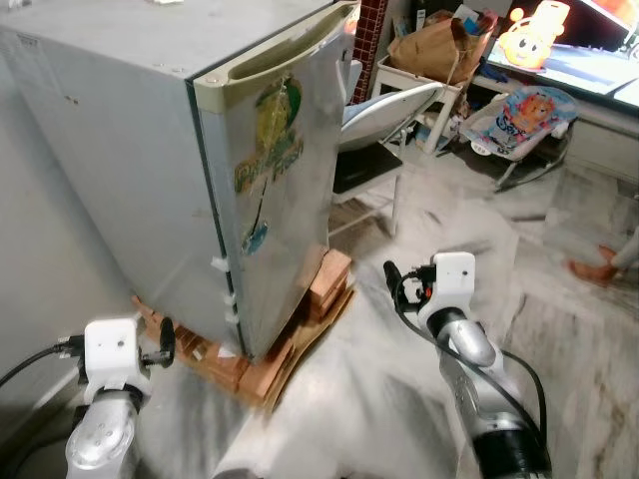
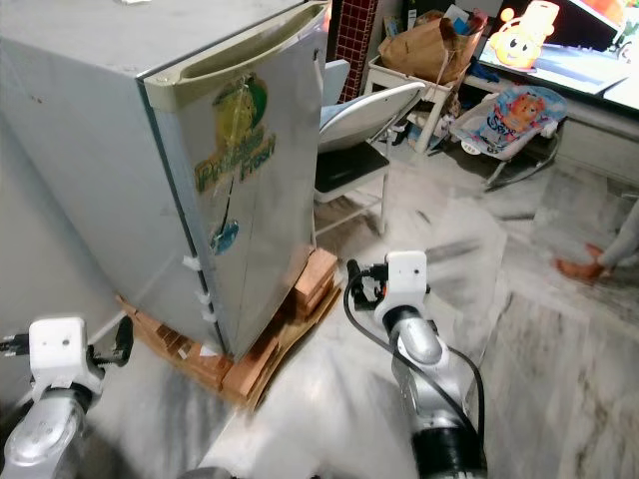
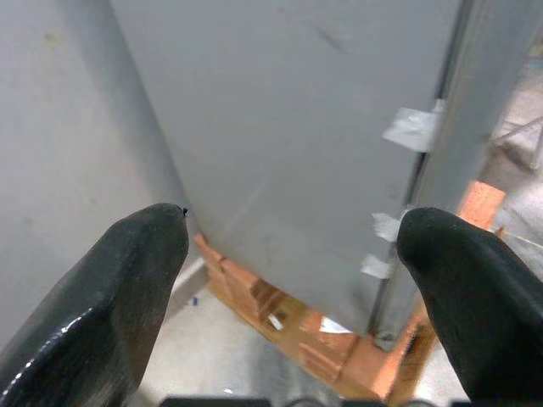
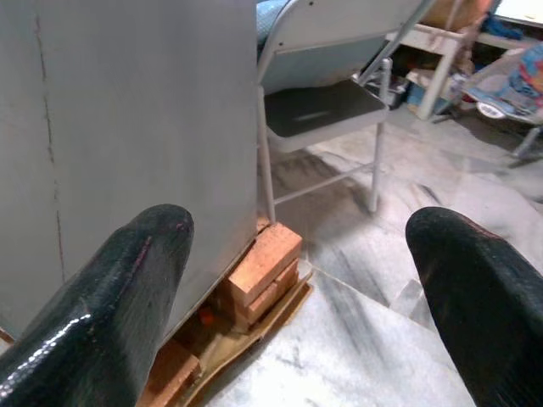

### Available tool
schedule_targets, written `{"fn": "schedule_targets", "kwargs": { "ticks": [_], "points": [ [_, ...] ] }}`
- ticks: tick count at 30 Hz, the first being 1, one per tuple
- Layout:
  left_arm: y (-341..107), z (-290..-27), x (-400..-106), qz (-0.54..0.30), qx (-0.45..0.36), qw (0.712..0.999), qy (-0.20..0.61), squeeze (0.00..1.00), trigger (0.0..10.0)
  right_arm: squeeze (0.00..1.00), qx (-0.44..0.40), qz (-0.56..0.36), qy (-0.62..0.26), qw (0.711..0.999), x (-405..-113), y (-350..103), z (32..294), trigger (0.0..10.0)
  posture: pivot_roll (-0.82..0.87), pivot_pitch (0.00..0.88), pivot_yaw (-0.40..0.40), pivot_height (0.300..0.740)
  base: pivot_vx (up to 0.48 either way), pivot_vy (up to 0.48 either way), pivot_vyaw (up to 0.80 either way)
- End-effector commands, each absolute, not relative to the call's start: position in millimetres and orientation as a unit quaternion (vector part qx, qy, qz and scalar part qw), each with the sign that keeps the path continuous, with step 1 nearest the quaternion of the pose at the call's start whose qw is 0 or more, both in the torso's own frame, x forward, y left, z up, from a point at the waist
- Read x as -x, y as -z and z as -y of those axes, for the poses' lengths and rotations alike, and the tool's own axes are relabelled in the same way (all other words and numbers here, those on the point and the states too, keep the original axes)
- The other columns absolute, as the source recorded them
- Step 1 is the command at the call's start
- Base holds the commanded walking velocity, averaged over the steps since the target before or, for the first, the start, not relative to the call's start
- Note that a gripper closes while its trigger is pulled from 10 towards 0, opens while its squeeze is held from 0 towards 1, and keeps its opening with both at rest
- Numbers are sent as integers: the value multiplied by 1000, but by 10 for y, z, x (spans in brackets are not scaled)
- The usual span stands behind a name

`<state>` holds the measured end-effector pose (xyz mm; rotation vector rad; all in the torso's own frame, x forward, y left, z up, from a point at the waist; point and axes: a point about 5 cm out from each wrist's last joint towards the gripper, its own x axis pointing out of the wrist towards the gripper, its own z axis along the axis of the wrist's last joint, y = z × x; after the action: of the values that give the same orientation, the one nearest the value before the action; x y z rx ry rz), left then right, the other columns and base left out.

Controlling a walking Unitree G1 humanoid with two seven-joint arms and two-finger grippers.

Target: Restocking fridge

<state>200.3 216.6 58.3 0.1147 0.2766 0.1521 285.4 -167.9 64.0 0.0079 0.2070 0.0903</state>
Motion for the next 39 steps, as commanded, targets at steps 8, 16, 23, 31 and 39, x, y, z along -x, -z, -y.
{"fn": "schedule_targets", "kwargs": {
  "ticks": [8, 16, 23, 31, 39],
  "points": [
    [-671, -2167, -2049, -117, -48, 991, -51, 0, 10000, 0, 9, -89, -55, 994, -2918, -721, 1617, 10000, 50, 0, -63, 740, 0, 161, -600],
    [-718, -2098, -2041, -95, -48, 994, -36, 0, 10000, 0, 8, -92, -54, 994, -2907, -716, 1621, 10000, 49, 0, -62, 740, 0, 0, -800],
    [-742, -2126, -2038, -86, -42, 995, -36, 0, 10000, 0, 6, -96, -53, 994, -2883, -706, 1625, 10000, 49, 0, -67, 740, 0, 0, -716],
    [-730, -2046, -2019, -82, -36, 996, -27, 0, 10000, 0, 6, -103, -53, 993, -2867, -685, 1634, 10000, 50, 0, -69, 740, 0, 0, -766],
    [-741, -2035, -1997, -74, -22, 997, -27, 0, 10000, 0, 11, -105, -54, 993, -2858, -677, 1635, 10000, 51, 0, -67, 740, 0, 0, -600]
  ]
}}
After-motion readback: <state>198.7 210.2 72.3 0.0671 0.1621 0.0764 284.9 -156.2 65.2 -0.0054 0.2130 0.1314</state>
